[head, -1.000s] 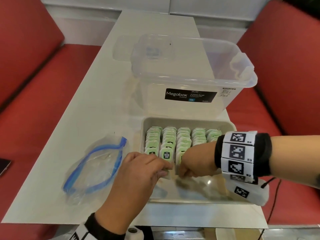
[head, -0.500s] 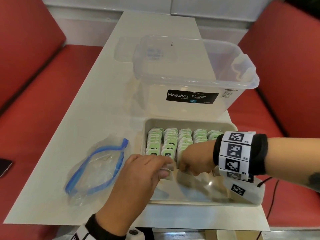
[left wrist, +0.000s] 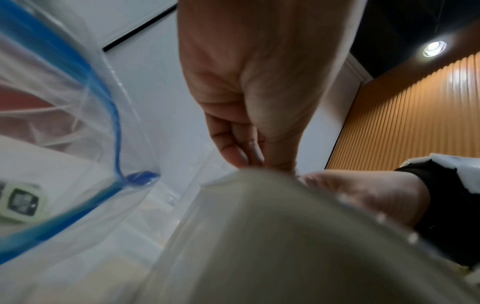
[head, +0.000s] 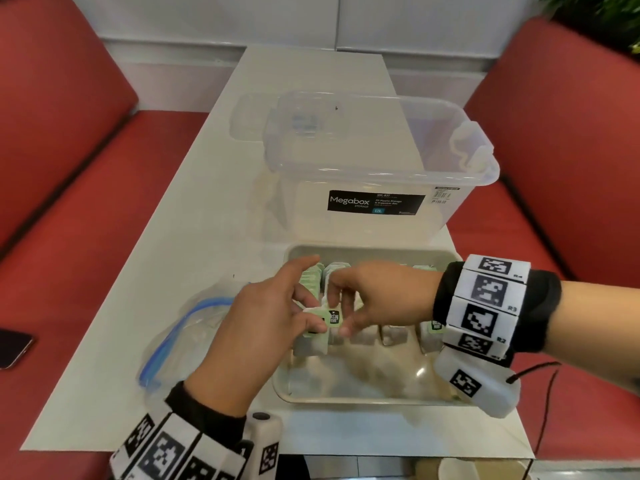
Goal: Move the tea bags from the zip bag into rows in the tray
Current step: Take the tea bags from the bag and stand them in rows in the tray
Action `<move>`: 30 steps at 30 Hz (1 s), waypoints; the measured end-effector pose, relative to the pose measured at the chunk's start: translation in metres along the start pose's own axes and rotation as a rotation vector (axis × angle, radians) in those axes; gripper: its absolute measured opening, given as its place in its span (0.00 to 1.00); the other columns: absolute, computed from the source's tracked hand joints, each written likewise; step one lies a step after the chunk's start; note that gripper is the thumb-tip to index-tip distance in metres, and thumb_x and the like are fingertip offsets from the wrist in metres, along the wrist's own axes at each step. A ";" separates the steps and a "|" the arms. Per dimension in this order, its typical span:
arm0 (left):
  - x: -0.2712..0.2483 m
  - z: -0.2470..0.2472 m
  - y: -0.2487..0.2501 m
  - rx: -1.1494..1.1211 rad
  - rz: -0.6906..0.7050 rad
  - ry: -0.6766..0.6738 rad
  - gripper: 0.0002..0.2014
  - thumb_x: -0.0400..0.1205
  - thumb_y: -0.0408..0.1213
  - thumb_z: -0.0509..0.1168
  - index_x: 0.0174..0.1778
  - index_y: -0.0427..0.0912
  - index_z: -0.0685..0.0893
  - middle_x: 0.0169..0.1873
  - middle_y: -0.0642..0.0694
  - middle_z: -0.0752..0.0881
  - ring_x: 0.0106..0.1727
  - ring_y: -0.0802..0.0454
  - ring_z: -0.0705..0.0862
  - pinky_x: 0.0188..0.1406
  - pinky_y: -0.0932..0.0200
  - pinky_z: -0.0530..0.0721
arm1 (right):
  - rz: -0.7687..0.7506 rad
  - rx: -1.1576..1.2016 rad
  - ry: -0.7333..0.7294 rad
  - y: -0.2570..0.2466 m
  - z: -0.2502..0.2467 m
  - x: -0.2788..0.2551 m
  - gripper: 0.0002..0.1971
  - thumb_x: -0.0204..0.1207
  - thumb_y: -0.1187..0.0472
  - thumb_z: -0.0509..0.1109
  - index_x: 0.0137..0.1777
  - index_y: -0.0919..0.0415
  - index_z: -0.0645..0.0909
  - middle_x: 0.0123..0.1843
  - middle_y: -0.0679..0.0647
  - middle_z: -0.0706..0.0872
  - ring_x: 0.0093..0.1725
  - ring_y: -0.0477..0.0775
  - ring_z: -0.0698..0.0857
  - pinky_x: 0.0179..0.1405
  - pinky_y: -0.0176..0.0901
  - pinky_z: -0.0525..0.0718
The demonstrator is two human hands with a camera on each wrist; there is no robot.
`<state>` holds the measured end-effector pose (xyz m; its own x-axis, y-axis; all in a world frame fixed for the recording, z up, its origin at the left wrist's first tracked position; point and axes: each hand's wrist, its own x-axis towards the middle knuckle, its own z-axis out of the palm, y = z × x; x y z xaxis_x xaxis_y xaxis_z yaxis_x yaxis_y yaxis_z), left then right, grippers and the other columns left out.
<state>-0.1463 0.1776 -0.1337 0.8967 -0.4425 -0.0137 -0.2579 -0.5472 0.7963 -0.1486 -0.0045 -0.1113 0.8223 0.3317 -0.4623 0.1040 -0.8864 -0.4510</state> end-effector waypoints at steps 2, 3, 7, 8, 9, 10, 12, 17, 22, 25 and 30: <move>0.004 -0.001 0.006 0.004 0.017 -0.009 0.38 0.65 0.32 0.79 0.68 0.61 0.73 0.35 0.57 0.85 0.33 0.63 0.84 0.47 0.64 0.83 | -0.049 0.111 0.073 -0.007 -0.001 -0.004 0.11 0.71 0.54 0.76 0.46 0.51 0.76 0.38 0.42 0.83 0.30 0.35 0.78 0.30 0.25 0.73; 0.005 -0.002 0.009 -0.016 0.023 0.001 0.39 0.64 0.32 0.80 0.68 0.61 0.73 0.35 0.55 0.85 0.32 0.63 0.84 0.45 0.66 0.82 | -0.064 0.146 0.104 -0.009 -0.001 -0.005 0.10 0.72 0.56 0.76 0.42 0.51 0.76 0.34 0.41 0.81 0.26 0.34 0.77 0.27 0.24 0.72; 0.004 -0.003 0.013 -0.155 0.054 0.114 0.17 0.76 0.42 0.71 0.57 0.64 0.77 0.39 0.57 0.88 0.34 0.63 0.86 0.45 0.63 0.84 | -0.052 0.361 0.241 -0.007 -0.001 -0.012 0.09 0.73 0.63 0.75 0.37 0.54 0.78 0.29 0.44 0.83 0.18 0.37 0.75 0.21 0.26 0.72; 0.004 -0.003 0.012 -0.199 0.056 0.132 0.07 0.81 0.49 0.64 0.53 0.64 0.80 0.40 0.59 0.88 0.37 0.64 0.87 0.46 0.58 0.85 | -0.041 0.456 0.262 -0.005 -0.002 -0.015 0.09 0.73 0.65 0.75 0.36 0.55 0.78 0.28 0.44 0.83 0.17 0.38 0.74 0.18 0.30 0.72; 0.001 -0.004 0.013 -0.246 0.044 0.129 0.08 0.82 0.55 0.58 0.50 0.63 0.82 0.41 0.60 0.89 0.39 0.65 0.87 0.46 0.55 0.85 | -0.036 0.545 0.281 -0.004 -0.002 -0.017 0.10 0.73 0.66 0.74 0.35 0.56 0.78 0.26 0.44 0.83 0.16 0.39 0.73 0.16 0.31 0.72; 0.000 -0.003 0.013 -0.275 0.031 0.111 0.13 0.81 0.58 0.54 0.48 0.62 0.84 0.42 0.61 0.89 0.41 0.64 0.87 0.47 0.54 0.85 | -0.039 0.612 0.298 -0.002 -0.003 -0.020 0.11 0.73 0.67 0.74 0.34 0.56 0.77 0.23 0.44 0.83 0.15 0.40 0.72 0.15 0.31 0.71; -0.001 -0.001 0.014 -0.273 0.009 0.056 0.13 0.78 0.60 0.60 0.48 0.60 0.86 0.42 0.61 0.89 0.43 0.62 0.87 0.49 0.52 0.85 | -0.047 0.676 0.334 0.001 -0.004 -0.024 0.12 0.73 0.69 0.74 0.32 0.57 0.77 0.20 0.42 0.80 0.15 0.39 0.71 0.15 0.30 0.71; -0.002 0.003 0.020 -0.197 0.024 0.045 0.06 0.72 0.44 0.74 0.41 0.57 0.84 0.38 0.58 0.90 0.39 0.61 0.89 0.44 0.56 0.86 | -0.045 0.647 0.360 0.002 -0.003 -0.031 0.12 0.71 0.67 0.75 0.31 0.55 0.79 0.27 0.46 0.79 0.19 0.40 0.70 0.19 0.33 0.70; -0.002 0.002 0.022 -0.112 0.064 0.068 0.04 0.74 0.46 0.72 0.40 0.56 0.83 0.41 0.60 0.89 0.43 0.64 0.88 0.48 0.53 0.87 | -0.053 0.665 0.383 0.001 -0.003 -0.034 0.11 0.71 0.67 0.76 0.31 0.56 0.80 0.31 0.53 0.80 0.24 0.47 0.71 0.23 0.39 0.70; -0.002 0.002 0.022 -0.099 0.064 0.069 0.03 0.74 0.47 0.71 0.41 0.56 0.84 0.39 0.60 0.89 0.44 0.65 0.87 0.49 0.54 0.86 | -0.051 0.649 0.384 0.001 -0.005 -0.034 0.10 0.70 0.66 0.76 0.31 0.55 0.80 0.32 0.56 0.81 0.25 0.47 0.71 0.24 0.39 0.71; -0.002 0.004 0.021 -0.054 0.107 0.085 0.02 0.75 0.45 0.70 0.38 0.57 0.87 0.41 0.64 0.88 0.48 0.68 0.83 0.53 0.52 0.83 | -0.050 0.553 0.405 -0.001 -0.007 -0.034 0.06 0.69 0.62 0.79 0.37 0.56 0.83 0.38 0.55 0.85 0.24 0.36 0.75 0.24 0.25 0.71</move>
<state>-0.1552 0.1643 -0.1198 0.8930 -0.4332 0.1222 -0.3356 -0.4601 0.8220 -0.1729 -0.0170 -0.0894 0.9794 0.1259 -0.1577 -0.0651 -0.5424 -0.8376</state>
